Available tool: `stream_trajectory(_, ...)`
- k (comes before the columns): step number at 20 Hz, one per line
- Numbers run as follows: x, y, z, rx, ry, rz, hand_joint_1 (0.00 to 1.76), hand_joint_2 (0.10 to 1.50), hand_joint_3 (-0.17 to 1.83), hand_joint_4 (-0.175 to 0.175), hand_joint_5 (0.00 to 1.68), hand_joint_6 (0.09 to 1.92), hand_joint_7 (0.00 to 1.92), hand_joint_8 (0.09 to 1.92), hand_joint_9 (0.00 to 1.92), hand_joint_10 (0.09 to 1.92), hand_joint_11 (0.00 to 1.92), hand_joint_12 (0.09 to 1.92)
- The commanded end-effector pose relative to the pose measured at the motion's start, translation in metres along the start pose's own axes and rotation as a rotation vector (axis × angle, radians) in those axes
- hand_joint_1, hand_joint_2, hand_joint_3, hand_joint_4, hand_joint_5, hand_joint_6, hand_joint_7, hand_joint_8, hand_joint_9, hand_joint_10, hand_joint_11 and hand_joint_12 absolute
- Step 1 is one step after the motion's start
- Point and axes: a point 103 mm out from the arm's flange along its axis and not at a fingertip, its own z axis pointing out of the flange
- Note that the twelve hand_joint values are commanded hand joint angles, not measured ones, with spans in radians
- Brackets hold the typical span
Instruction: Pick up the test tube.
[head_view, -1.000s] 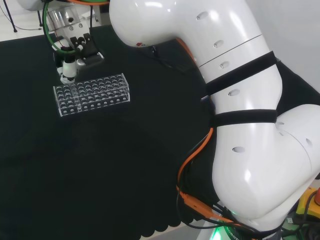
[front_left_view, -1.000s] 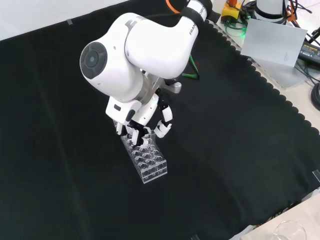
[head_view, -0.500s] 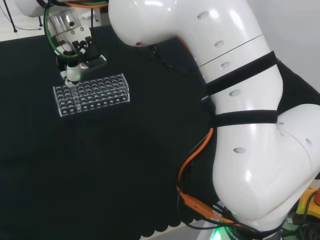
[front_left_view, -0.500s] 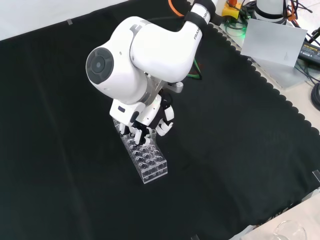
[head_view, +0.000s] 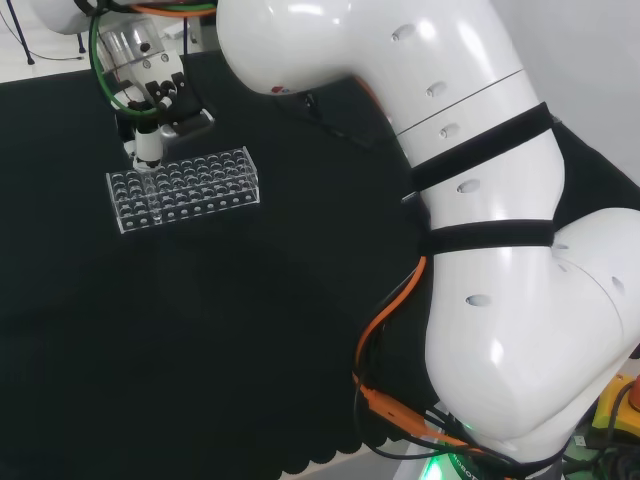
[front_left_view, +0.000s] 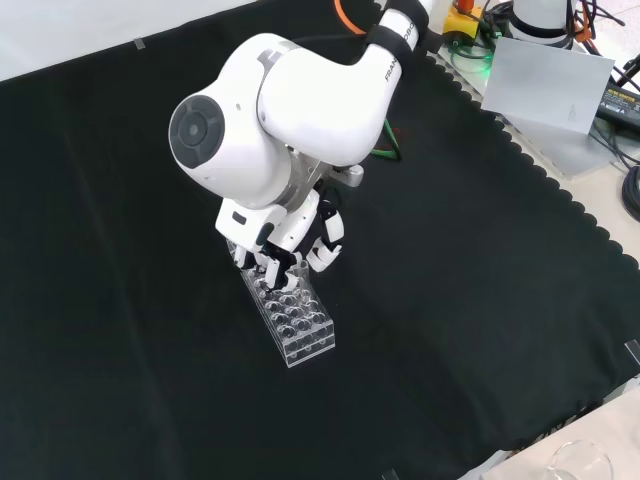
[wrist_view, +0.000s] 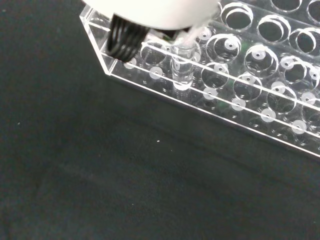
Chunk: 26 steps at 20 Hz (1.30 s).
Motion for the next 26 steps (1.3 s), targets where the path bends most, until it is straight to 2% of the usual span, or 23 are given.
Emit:
stream_trajectory(1, 0.008, 0.004, 0.003, 0.010, 0.027, 0.006, 1.16, 0.56, 0.87, -0.175, 0.72, 1.03, 1.26, 0.79, 1.05, 0.71, 0.53, 1.40)
stream_trajectory(4, 0.010, 0.006, 0.004, 0.011, 0.044, 0.015, 1.16, 0.55, 0.86, -0.175, 0.81, 0.99, 1.36, 0.76, 1.11, 0.68, 0.57, 1.38)
stream_trajectory(7, 0.010, 0.006, 0.004, -0.023, 0.055, 0.027, 1.18, 0.74, 0.60, -0.175, 1.05, 0.92, 1.46, 0.73, 1.18, 0.69, 0.63, 1.35)
stream_trajectory(10, 0.011, 0.004, 0.002, -0.062, 0.021, 0.039, 1.20, 0.68, 0.67, -0.175, 1.18, 0.81, 1.56, 0.73, 1.30, 0.78, 0.80, 1.27)
stream_trajectory(11, 0.011, 0.004, 0.001, -0.075, 0.014, 0.043, 1.20, 0.65, 0.71, -0.175, 1.20, 0.81, 1.58, 0.74, 1.33, 0.82, 0.87, 1.24)
stream_trajectory(13, 0.011, 0.004, -0.002, -0.096, -0.001, 0.043, 1.34, 0.71, 0.60, -0.175, 1.15, 0.84, 1.58, 0.75, 1.21, 0.86, 0.96, 1.20)
stream_trajectory(15, 0.012, 0.003, -0.004, -0.110, -0.012, 0.035, 1.40, 0.73, 0.56, -0.175, 1.14, 0.84, 1.58, 0.77, 1.17, 0.86, 1.05, 1.17)
stream_trajectory(18, 0.012, 0.003, -0.008, -0.133, -0.014, 0.024, 1.43, 0.54, 0.85, -0.175, 1.23, 0.80, 1.42, 0.77, 1.23, 0.80, 1.18, 1.11)
stream_trajectory(19, 0.012, 0.003, -0.010, -0.140, -0.014, 0.021, 1.40, 0.51, 0.89, -0.175, 1.27, 0.75, 1.40, 0.73, 1.33, 0.83, 1.22, 1.11)
stream_trajectory(22, 0.012, 0.003, -0.016, -0.156, -0.014, 0.013, 1.34, 0.65, 0.65, -0.175, 1.26, 0.46, 1.36, 0.77, 1.49, 0.89, 1.25, 1.13)
stream_trajectory(26, 0.010, 0.002, -0.022, -0.181, -0.009, 0.007, 1.33, 0.68, 0.59, -0.175, 1.29, 0.33, 1.37, 0.75, 1.52, 0.90, 1.26, 1.14)
